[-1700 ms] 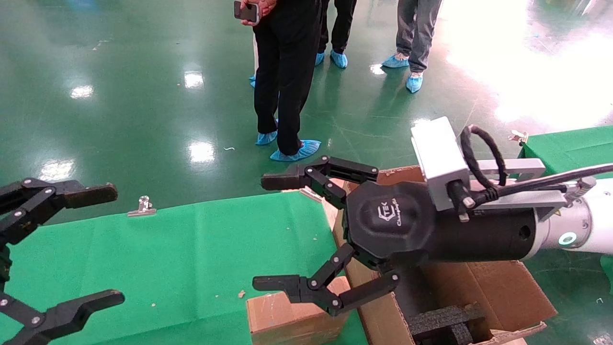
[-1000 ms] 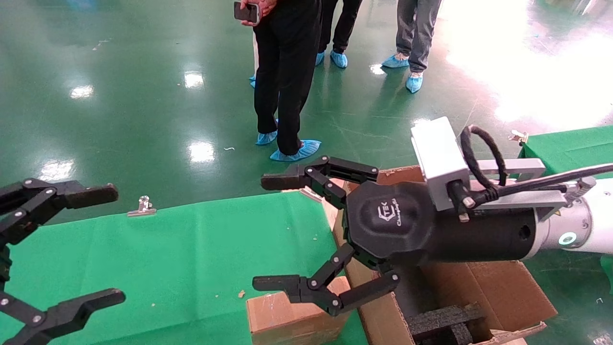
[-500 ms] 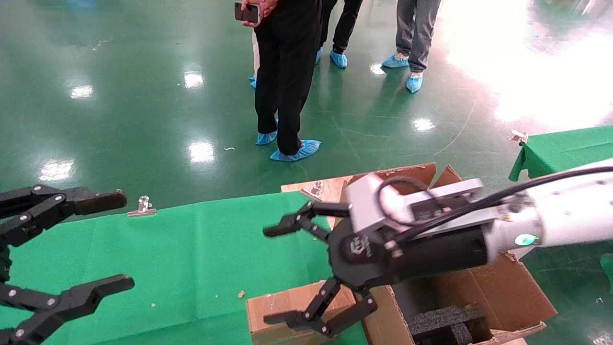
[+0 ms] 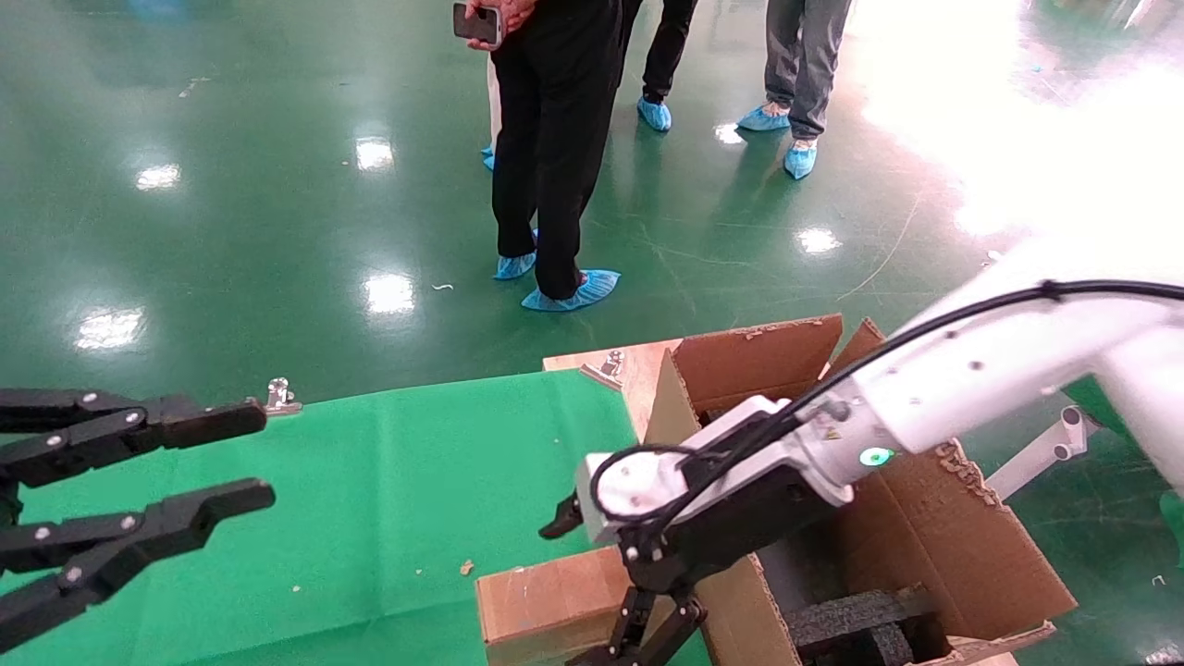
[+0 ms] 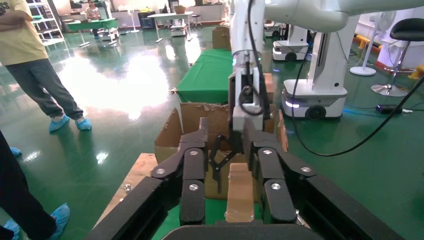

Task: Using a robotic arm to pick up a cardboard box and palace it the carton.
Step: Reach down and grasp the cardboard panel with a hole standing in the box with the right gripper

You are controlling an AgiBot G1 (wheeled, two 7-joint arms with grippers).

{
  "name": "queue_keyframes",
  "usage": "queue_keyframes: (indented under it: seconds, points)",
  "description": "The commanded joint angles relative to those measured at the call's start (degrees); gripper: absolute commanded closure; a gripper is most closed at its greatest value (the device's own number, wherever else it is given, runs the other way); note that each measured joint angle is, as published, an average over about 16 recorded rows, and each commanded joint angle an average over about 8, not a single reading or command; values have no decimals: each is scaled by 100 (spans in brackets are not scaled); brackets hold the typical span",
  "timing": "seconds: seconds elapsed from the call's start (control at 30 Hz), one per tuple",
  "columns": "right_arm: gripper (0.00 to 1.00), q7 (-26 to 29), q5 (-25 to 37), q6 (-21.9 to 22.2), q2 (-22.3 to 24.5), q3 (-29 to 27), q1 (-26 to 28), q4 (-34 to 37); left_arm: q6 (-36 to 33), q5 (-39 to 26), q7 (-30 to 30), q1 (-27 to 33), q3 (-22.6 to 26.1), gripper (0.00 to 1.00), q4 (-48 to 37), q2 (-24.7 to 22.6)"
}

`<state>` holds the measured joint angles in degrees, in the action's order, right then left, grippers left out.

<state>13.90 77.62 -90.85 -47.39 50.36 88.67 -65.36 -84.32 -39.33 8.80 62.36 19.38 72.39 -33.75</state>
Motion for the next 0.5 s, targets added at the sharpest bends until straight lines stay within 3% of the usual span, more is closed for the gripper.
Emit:
queue_keyframes:
  seconds: [0.03,0.2,0.23,0.47,0.5]
  points:
    - [0,-38,144,6,-116,240,169,91,0,0,0,0,0,100,0,0]
    - [0,-208,386,19,-366,693,488,321,0,0,0,0,1,100,0,0]
    - [0,-245,418,23,-409,771,539,363,0,0,0,0,1,96,0,0]
    - [0,-513,501,42,-656,1183,775,606,0,1,-1,0,1,9,0,0]
    - [0,-550,521,43,-691,1241,807,635,1,1,-1,0,1,0,0,0]
